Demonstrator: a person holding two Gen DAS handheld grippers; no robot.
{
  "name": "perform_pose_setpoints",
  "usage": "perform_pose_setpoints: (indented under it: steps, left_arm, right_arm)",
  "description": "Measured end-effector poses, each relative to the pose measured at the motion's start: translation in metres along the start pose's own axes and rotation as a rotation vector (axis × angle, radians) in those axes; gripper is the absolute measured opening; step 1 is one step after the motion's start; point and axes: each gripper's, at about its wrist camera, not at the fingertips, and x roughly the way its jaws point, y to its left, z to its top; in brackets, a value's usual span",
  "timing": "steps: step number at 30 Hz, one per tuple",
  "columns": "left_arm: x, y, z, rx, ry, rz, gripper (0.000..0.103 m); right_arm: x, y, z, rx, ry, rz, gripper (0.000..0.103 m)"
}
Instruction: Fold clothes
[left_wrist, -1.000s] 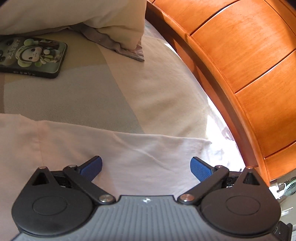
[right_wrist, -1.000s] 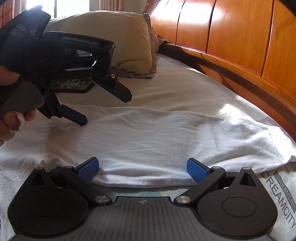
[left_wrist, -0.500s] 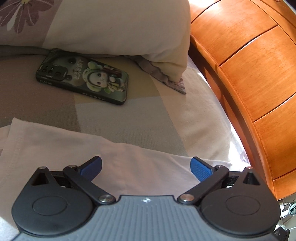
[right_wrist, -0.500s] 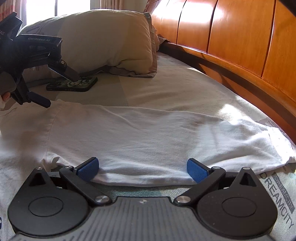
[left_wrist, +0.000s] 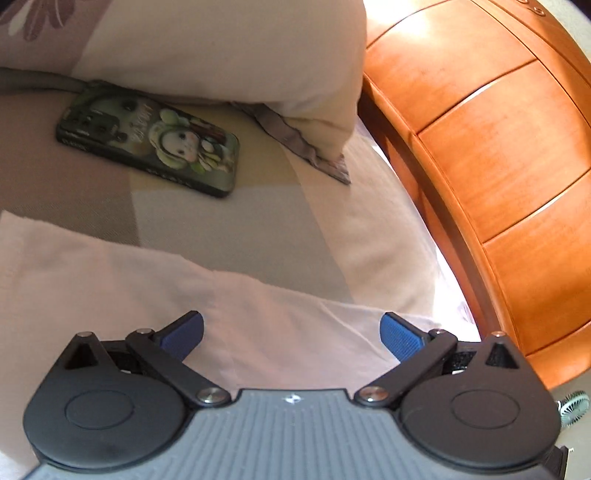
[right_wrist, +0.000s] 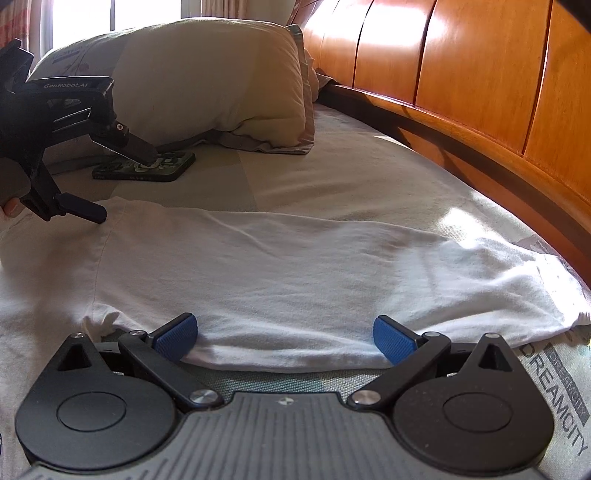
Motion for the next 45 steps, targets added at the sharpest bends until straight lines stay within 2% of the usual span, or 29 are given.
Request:
perform_pose_setpoints:
  steps: [2, 5, 11, 15, 18, 20, 22, 25, 27, 28, 30, 31, 34, 37, 39, 41, 45]
  left_arm:
    - [0.008, -0.005, 0.001, 0.038, -0.050, 0.054, 0.101]
    - [0.017, -0.006, 0.012, 0.025, -0.121, 0.121, 0.101]
    - [-0.003, -0.024, -0.001, 0.057, -0.092, 0.084, 0.100]
    - [-0.028, -0.031, -0.032, 0.127, -0.061, 0.060, 0.101]
    - [-0.044, -0.031, -0.052, 0.196, -0.051, 0.077, 0.101]
    - [-0.050, -0.029, -0.061, 0.236, -0.046, 0.089, 0.101]
    - [-0.050, -0.025, -0.067, 0.258, -0.036, 0.092, 0.101]
    - [-0.043, -0.011, -0.071, 0.238, -0.018, 0.096, 0.101]
    - [-0.043, -0.006, -0.073, 0.245, -0.041, 0.078, 0.101]
    - [-0.044, -0.005, -0.073, 0.252, -0.048, 0.083, 0.101]
    - [-0.045, -0.004, -0.073, 0.262, -0.053, 0.093, 0.101]
    - [-0.045, -0.003, -0.073, 0.266, -0.052, 0.091, 0.101]
    - [-0.045, -0.002, -0.073, 0.276, -0.053, 0.085, 0.101]
    - [-0.045, -0.002, -0.074, 0.280, -0.055, 0.084, 0.102]
    - [-0.045, -0.002, -0.074, 0.280, -0.057, 0.084, 0.102]
    - [-0.046, -0.002, -0.075, 0.279, -0.059, 0.084, 0.102]
    - [-0.046, -0.001, -0.075, 0.274, -0.059, 0.080, 0.102]
  right_arm:
    - [0.000, 0.000, 0.000, 0.001, -0.001, 0.001, 0.103]
    - [0.001, 0.000, 0.000, -0.001, -0.001, 0.001, 0.103]
    - [-0.004, -0.003, -0.001, 0.000, -0.006, 0.027, 0.103]
    - [-0.029, -0.024, 0.009, -0.037, -0.084, 0.149, 0.103]
    - [-0.038, -0.055, 0.022, 0.004, -0.156, 0.151, 0.103]
    - [-0.029, -0.086, 0.030, 0.048, -0.130, 0.182, 0.103]
    - [-0.014, -0.123, 0.032, 0.147, -0.074, 0.204, 0.103]
    - [0.006, -0.173, 0.028, 0.243, 0.020, 0.176, 0.103]
    - [0.006, -0.197, 0.024, 0.226, -0.003, 0.209, 0.103]
    - [0.007, -0.205, 0.026, 0.217, 0.014, 0.138, 0.103]
    - [0.012, -0.217, 0.029, 0.168, 0.052, -0.078, 0.103]
    - [0.013, -0.224, 0.029, 0.170, 0.073, -0.121, 0.103]
    - [0.005, -0.228, 0.035, 0.192, 0.085, -0.093, 0.103]
    - [0.003, -0.196, 0.046, 0.090, 0.051, -0.082, 0.103]
    - [0.022, -0.173, 0.049, 0.039, 0.131, -0.109, 0.103]
    - [0.042, -0.165, 0.049, 0.042, 0.168, -0.149, 0.103]
    - [0.066, -0.197, 0.062, 0.247, 0.132, -0.169, 0.103]
